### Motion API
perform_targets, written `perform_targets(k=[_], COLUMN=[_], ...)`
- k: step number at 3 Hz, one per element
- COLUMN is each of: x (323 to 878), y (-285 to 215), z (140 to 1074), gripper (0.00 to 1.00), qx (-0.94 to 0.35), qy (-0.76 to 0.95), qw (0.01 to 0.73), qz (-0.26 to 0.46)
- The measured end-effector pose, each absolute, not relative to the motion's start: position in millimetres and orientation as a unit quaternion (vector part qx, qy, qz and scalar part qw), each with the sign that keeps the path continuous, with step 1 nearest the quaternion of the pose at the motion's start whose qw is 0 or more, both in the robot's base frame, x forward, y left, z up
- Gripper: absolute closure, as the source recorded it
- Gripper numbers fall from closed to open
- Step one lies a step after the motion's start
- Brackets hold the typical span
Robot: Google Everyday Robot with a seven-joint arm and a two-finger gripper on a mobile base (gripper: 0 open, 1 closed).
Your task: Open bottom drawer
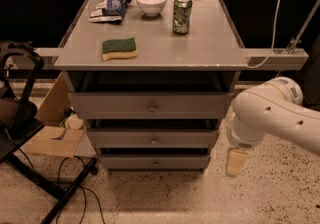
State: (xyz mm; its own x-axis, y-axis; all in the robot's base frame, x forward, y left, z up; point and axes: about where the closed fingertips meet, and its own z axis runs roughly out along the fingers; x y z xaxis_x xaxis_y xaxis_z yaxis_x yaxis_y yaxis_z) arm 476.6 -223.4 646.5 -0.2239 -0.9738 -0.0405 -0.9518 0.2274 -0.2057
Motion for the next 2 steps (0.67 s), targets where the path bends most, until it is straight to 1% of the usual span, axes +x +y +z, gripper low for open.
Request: perform_targets(k=[1,2], x=[487,480], y=[-217,-197], z=[620,511], gripper=[0.0,0.0], qx=[-0.636,-0.658], qy=[0.765,0.749], qw=[0.074,0.06], qz=[-0.071,-0.051])
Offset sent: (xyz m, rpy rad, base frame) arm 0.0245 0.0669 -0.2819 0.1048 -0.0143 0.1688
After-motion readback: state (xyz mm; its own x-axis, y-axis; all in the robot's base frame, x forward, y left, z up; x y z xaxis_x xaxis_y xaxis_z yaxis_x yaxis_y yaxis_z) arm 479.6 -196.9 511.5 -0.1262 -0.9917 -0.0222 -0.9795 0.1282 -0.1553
